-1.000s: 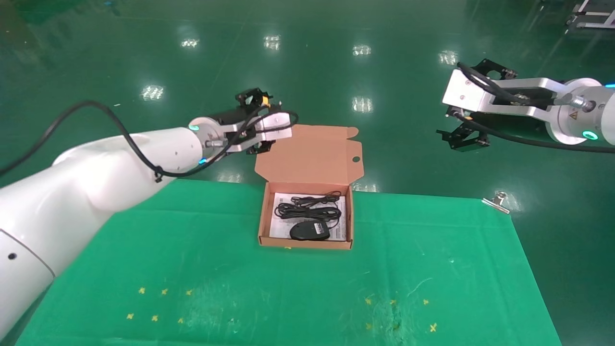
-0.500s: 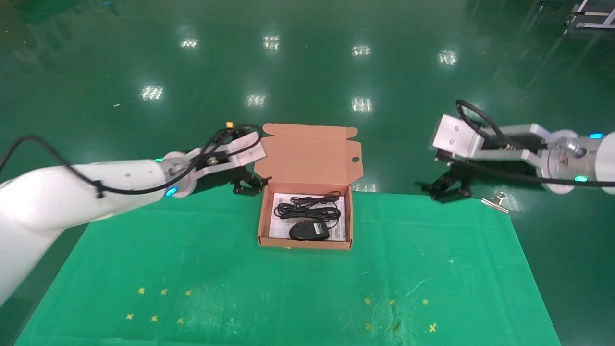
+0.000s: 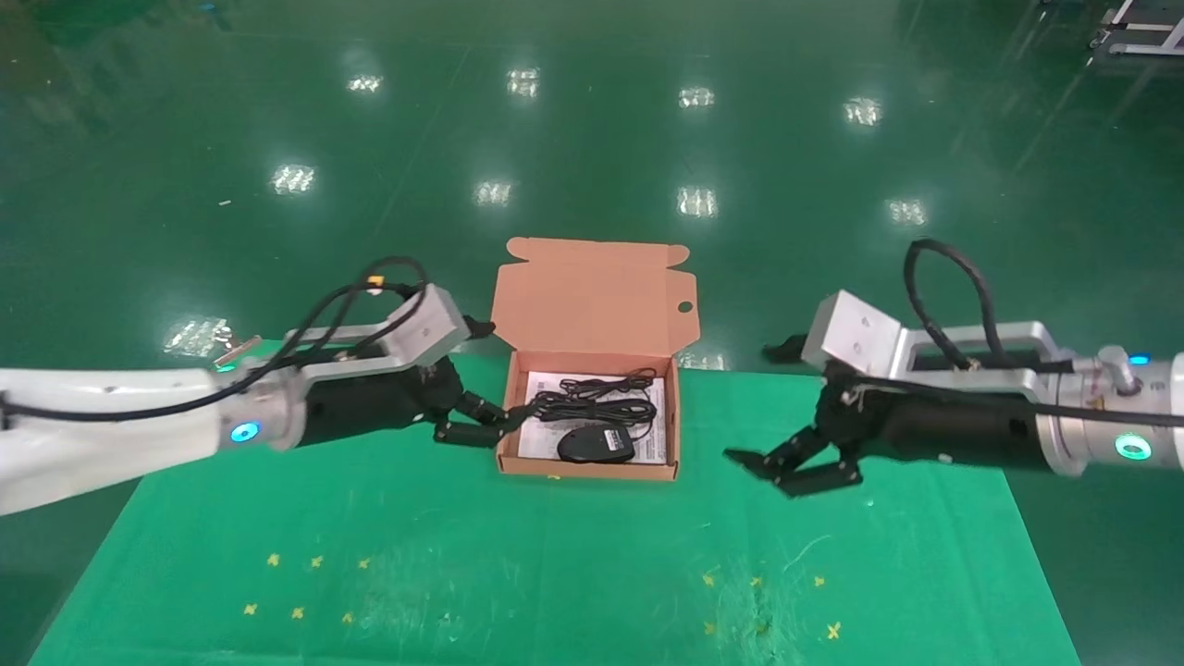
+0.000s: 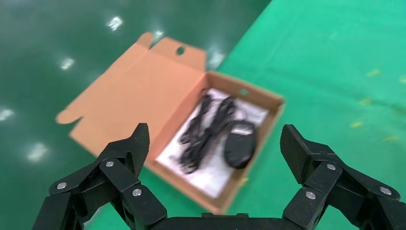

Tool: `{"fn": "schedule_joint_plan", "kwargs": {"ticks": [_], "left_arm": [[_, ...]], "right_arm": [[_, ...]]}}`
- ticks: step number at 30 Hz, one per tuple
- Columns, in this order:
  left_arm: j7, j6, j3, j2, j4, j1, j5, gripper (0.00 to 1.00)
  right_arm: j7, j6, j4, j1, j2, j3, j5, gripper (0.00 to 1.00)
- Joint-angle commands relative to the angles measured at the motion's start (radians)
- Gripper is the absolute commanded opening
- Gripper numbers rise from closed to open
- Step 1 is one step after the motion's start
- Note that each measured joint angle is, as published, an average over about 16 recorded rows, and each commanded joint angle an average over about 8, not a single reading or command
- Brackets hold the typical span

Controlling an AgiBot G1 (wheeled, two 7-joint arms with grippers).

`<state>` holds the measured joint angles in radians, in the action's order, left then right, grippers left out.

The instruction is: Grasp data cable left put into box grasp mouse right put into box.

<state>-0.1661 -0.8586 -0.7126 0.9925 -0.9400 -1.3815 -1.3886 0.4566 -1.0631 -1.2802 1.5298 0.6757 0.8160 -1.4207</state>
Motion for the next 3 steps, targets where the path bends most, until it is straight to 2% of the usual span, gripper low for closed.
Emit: {"fn": "schedule_joint_plan", "kwargs": {"ticks": [1,3], "left_arm": [[-0.002,-0.069,0.047,-0.042,-0.037,0.033,0.072,1.0],[-0.003,-0.089,0.061,-0.054,-0.048,0.043,0.092,1.0]], "right_arm": [[-0.028,-0.046,0.0,-0.048,-0.007,-0.057,0.073,1.0],[-0.037,-0.059,-0.001,-0.062,-0.009,-0.073,0.094,1.0]]}}
